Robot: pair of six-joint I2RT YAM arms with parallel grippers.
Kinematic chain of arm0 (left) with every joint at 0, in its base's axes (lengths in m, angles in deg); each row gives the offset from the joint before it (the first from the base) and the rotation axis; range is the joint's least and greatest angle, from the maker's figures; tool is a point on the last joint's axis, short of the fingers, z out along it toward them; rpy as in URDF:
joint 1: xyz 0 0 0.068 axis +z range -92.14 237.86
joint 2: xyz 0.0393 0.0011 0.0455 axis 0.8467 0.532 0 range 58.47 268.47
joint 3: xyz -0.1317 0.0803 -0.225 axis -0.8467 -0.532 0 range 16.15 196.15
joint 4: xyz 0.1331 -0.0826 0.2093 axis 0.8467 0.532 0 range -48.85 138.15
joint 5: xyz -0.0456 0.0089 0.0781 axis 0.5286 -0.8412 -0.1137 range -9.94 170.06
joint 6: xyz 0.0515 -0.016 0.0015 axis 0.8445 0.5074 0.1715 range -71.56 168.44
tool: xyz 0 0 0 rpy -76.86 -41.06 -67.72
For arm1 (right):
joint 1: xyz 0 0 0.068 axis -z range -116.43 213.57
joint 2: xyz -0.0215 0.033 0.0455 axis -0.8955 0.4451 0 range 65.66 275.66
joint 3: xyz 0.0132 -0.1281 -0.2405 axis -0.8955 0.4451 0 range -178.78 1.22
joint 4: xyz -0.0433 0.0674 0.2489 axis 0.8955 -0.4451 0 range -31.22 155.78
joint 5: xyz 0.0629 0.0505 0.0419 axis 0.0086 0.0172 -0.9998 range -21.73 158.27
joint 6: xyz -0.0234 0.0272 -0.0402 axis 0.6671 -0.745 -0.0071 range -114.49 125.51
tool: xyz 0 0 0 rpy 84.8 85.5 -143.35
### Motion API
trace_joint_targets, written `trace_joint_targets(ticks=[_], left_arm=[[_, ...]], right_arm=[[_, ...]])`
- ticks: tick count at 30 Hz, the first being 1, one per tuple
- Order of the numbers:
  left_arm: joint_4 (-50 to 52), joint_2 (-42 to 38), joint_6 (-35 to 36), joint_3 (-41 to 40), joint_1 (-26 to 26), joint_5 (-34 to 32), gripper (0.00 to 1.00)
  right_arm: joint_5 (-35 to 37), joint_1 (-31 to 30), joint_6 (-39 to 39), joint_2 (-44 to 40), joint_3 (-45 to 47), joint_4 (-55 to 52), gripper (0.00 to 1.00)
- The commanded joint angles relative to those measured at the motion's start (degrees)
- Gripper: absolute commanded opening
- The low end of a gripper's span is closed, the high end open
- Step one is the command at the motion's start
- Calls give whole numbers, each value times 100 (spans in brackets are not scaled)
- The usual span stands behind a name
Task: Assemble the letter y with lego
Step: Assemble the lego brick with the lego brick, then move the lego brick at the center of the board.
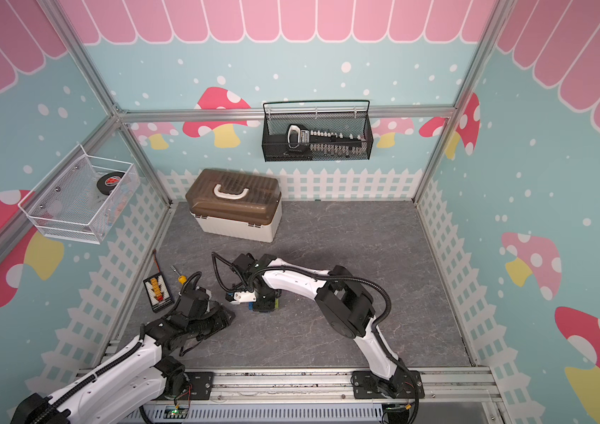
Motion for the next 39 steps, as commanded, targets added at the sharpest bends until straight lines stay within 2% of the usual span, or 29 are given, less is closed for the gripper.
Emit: trace_joint_targets(ticks=[1, 11, 28, 33, 39], left_arm=[[232, -24, 40, -77, 56, -96, 62], [210, 10, 47, -77, 53, -80, 62], [176, 47, 48, -86, 60, -79, 62], [177, 105, 121, -19, 57, -27, 62], [171, 250, 267, 189, 56, -8, 62]], right_arm=[[46, -60, -174, 642, 277, -430, 20], [492, -51, -150, 432, 648, -147, 19], [444, -51, -406, 375, 784, 138, 17], [371, 185, -853, -41, 994, 183, 16], [670, 511, -1337, -795, 1802, 416, 16]])
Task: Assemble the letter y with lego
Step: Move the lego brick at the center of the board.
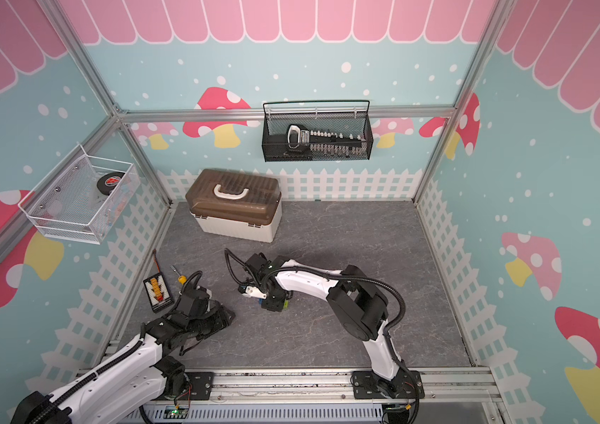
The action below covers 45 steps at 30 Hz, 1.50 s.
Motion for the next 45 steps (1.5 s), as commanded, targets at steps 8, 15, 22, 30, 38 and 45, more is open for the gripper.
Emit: trace_joint_targets(ticks=[8, 15, 22, 30, 38, 45], left_arm=[[-7, 433, 132, 331, -4, 23, 62], [-69, 721, 116, 556, -199, -71, 62], [-83, 852, 90, 675, -349, -153, 62], [-130, 1048, 146, 855, -503, -153, 62], [-217, 1221, 110, 912, -616, -191, 62], [-228, 1301, 109, 973, -693, -229, 62]], right_arm=[[662, 817, -946, -467, 1277, -61, 19], [691, 922, -1050, -655, 1483, 159, 32], [546, 944, -1104, -776, 1568, 315, 39], [355, 1019, -1202, -1050, 1633, 489, 42], [190, 1019, -1278, -994, 1686, 604, 37], [128, 1027, -1313, -997, 1677, 639, 38]])
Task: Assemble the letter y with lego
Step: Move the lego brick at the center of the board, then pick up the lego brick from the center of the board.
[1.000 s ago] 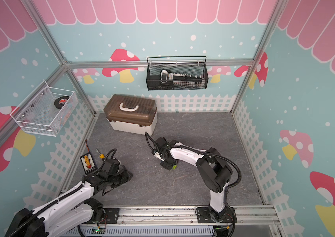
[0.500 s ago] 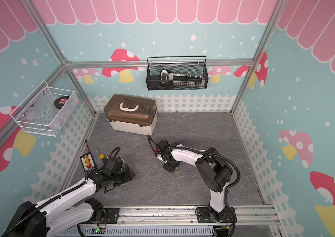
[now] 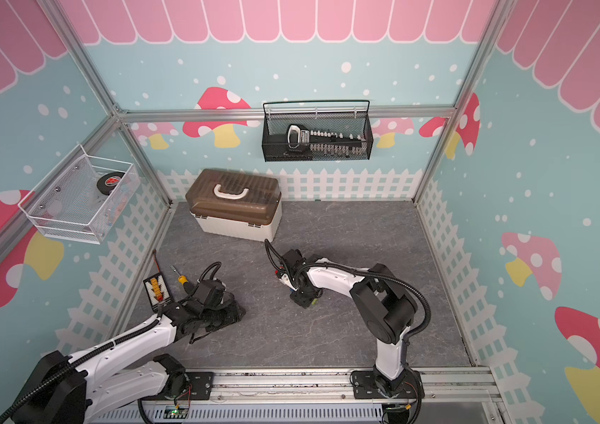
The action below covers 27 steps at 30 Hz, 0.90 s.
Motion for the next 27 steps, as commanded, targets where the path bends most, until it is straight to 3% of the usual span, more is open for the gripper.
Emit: trace_joint_targets(ticks=[1, 14, 27], left_arm=[[-74, 33, 17, 178, -45, -138, 62], [-73, 12, -20, 122, -79, -182, 62], [-85, 26, 5, 126, -100, -220, 62]], right_arm=[[-91, 22, -35, -121, 61, 18, 39], [-181, 74, -83, -151, -26, 63, 39], [-229, 100, -113, -114, -43, 62, 26]])
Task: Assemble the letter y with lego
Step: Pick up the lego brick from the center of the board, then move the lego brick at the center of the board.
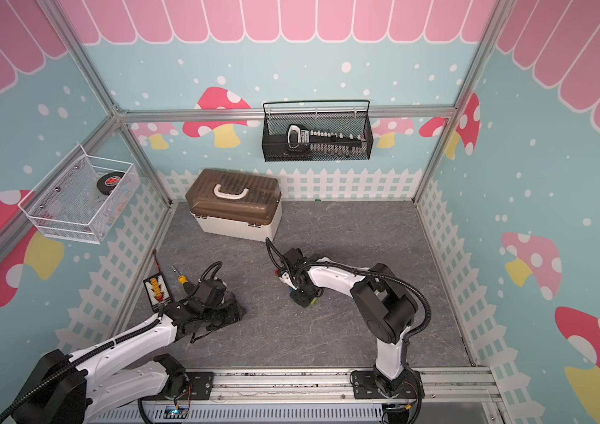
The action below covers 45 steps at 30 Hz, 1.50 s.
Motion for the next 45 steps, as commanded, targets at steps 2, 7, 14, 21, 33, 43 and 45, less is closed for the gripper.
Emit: trace_joint_targets(ticks=[2, 7, 14, 21, 33, 43, 45], left_arm=[[-105, 46, 36, 128, -50, -151, 62], [-385, 396, 160, 367, -88, -60, 62], [-1091, 1419, 488, 1251, -127, 104, 69], [-1606, 2715, 782, 2476, -17, 574, 73], [-1684, 4391, 979, 3776, 129, 1048, 74], [-1545, 4715, 1226, 4131, 184, 1274, 70], [-1514, 4774, 1218, 4148, 201, 1302, 67]], right_arm=[[-55, 33, -11, -154, -47, 23, 24], [48, 98, -44, -489, 63, 141, 22], [197, 217, -120, -1057, 309, 297, 21], [181, 441, -320, -1740, 870, 590, 21], [73, 539, -416, -2044, 1182, 794, 21], [-6, 551, -437, -2015, 1191, 829, 20], [-14, 552, -430, -2015, 1193, 829, 20]])
